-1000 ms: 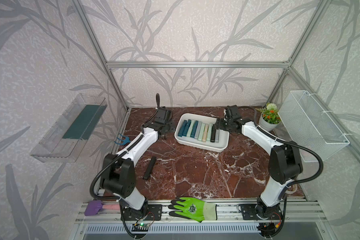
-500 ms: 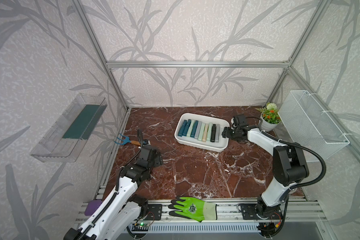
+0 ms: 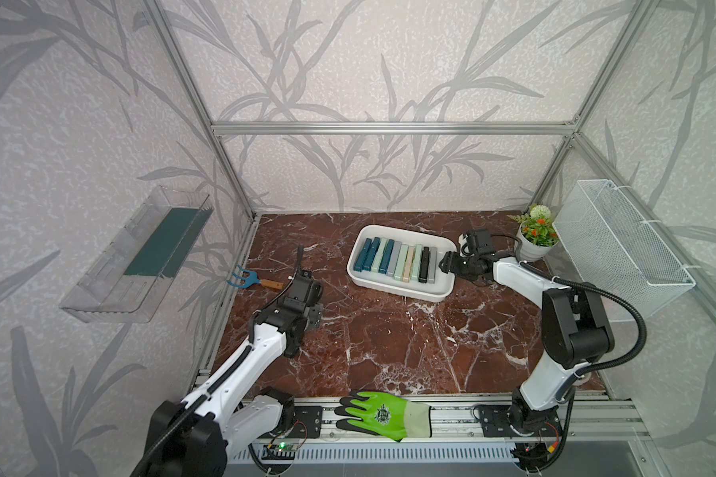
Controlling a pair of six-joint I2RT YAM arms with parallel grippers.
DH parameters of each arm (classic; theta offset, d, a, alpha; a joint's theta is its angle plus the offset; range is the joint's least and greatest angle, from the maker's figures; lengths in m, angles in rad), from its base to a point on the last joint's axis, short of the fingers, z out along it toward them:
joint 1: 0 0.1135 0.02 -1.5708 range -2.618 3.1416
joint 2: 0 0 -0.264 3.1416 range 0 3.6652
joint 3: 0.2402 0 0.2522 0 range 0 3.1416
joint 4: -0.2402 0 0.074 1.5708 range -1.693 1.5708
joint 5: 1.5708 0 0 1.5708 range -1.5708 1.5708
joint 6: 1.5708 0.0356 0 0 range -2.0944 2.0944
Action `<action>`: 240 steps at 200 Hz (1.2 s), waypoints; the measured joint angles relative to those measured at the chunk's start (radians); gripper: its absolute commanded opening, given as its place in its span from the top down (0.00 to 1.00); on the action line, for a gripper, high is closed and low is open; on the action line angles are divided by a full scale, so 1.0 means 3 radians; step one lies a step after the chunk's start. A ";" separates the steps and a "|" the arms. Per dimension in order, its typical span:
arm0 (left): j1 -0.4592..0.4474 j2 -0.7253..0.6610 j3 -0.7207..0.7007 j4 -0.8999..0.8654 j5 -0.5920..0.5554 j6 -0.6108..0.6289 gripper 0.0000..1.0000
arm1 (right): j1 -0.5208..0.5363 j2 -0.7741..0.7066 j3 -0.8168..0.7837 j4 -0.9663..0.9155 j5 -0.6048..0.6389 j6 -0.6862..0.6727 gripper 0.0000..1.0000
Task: Put the pruning pliers into the storage box
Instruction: Pick up the pruning pliers from the center of the board.
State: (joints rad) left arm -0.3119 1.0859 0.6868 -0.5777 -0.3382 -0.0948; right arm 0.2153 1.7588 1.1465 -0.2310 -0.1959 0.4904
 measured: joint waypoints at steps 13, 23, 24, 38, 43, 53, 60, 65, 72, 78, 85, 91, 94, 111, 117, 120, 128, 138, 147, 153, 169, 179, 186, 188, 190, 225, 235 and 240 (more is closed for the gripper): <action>0.0023 0.0041 0.0000 -0.0017 0.0001 0.0100 0.19 | -0.0005 0.0000 -0.0034 0.0039 -0.0029 0.0033 0.34; 0.0042 0.0041 0.0001 -0.0032 -0.0003 0.0183 0.19 | -0.0008 0.0001 -0.0053 0.0069 -0.0055 0.0051 0.35; 0.0043 0.0041 0.0001 -0.0033 -0.0004 0.0189 0.19 | -0.0009 0.0001 -0.0056 0.0075 -0.0058 0.0055 0.35; 0.0085 0.0047 0.0001 -0.0067 -0.0003 0.0359 0.19 | -0.0015 0.0006 -0.0064 0.0106 -0.0097 0.0076 0.36; 0.0102 0.0047 0.0000 -0.0076 0.0001 0.0417 0.20 | -0.0018 0.0009 -0.0064 0.0122 -0.0111 0.0081 0.35; 0.0141 0.0042 -0.0005 -0.0097 0.0057 0.0532 0.22 | -0.0020 0.0018 -0.0061 0.0158 -0.0134 0.0094 0.36; 0.0168 0.0036 -0.0005 -0.0126 0.0136 0.0601 0.24 | -0.0024 0.0023 -0.0061 0.0168 -0.0145 0.0100 0.36; 0.0183 0.0031 -0.0006 -0.0149 0.0205 0.0657 0.25 | -0.0028 0.0027 -0.0061 0.0170 -0.0155 0.0108 0.36; 0.0198 0.0027 -0.0009 -0.0174 0.0303 0.0724 0.25 | -0.0032 0.0029 -0.0061 0.0172 -0.0165 0.0112 0.36; 0.0205 0.0027 -0.0009 -0.0196 0.0379 0.0779 0.25 | -0.0037 0.0029 -0.0061 0.0172 -0.0173 0.0113 0.36; 0.0217 0.0029 -0.0009 -0.0219 0.0464 0.0828 0.25 | -0.0045 0.0029 -0.0061 0.0173 -0.0178 0.0118 0.36; 0.0221 0.0033 -0.0009 -0.0237 0.0525 0.0870 0.26 | -0.0053 0.0029 -0.0061 0.0175 -0.0191 0.0120 0.36; 0.0225 0.0034 -0.0009 -0.0243 0.0549 0.0884 0.26 | -0.0058 0.0029 -0.0060 0.0177 -0.0196 0.0121 0.36; 0.0238 0.0045 -0.0014 -0.0281 0.0684 0.0979 0.26 | -0.0084 0.0029 -0.0061 0.0184 -0.0226 0.0123 0.36; 0.0240 0.0047 -0.0029 -0.0278 0.0707 0.1005 0.26 | -0.0090 0.0029 -0.0061 0.0188 -0.0229 0.0125 0.36; 0.0242 0.0047 -0.0037 -0.0281 0.0716 0.1016 0.27 | -0.0092 0.0029 -0.0061 0.0195 -0.0231 0.0126 0.36; 0.0251 0.0047 -0.0070 -0.0280 0.0746 0.1043 0.27 | -0.0093 0.0029 -0.0061 0.0210 -0.0240 0.0128 0.36; 0.0264 0.0053 -0.0109 -0.0282 0.0762 0.1069 0.27 | -0.0100 0.0029 -0.0061 0.0230 -0.0253 0.0134 0.36; 0.0280 0.0071 -0.0137 -0.0280 0.0759 0.1083 0.26 | -0.0111 0.0029 -0.0061 0.0244 -0.0259 0.0135 0.37; 0.0291 0.0089 -0.0149 -0.0278 0.0760 0.1092 0.26 | -0.0114 0.0029 -0.0061 0.0248 -0.0264 0.0136 0.37; 0.0332 0.0135 -0.0168 -0.0262 0.0763 0.1102 0.27 | -0.0123 0.0029 -0.0061 0.0261 -0.0290 0.0137 0.37; 0.0369 0.0170 -0.0168 -0.0253 0.0762 0.1104 0.28 | -0.0134 0.0029 -0.0061 0.0272 -0.0310 0.0139 0.37; 0.0393 0.0193 -0.0168 -0.0243 0.0762 0.1104 0.29 | -0.0140 0.0029 -0.0061 0.0285 -0.0317 0.0140 0.37; 0.0399 0.0203 -0.0168 -0.0242 0.0763 0.1105 0.29 | -0.0144 0.0029 -0.0061 0.0289 -0.0319 0.0140 0.37; 0.0406 0.0210 -0.0168 -0.0240 0.0762 0.1105 0.29 | -0.0146 0.0029 -0.0061 0.0294 -0.0323 0.0141 0.37; 0.0443 0.0388 -0.0168 -0.0240 0.0762 0.1119 0.29 | -0.0188 0.0031 -0.0061 0.0336 -0.0362 0.0161 0.37; 0.0443 0.0446 -0.0168 -0.0237 0.0759 0.1119 0.28 | -0.0200 0.0033 -0.0061 0.0347 -0.0378 0.0173 0.38; 0.0444 0.0470 -0.0168 -0.0233 0.0757 0.1118 0.28 | -0.0205 0.0034 -0.0061 0.0356 -0.0385 0.0184 0.38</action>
State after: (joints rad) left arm -0.1787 1.2270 0.6365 -0.6476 -0.1112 0.2405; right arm 0.1539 1.7691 1.1282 -0.1242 -0.3115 0.5457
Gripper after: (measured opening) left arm 0.714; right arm 0.625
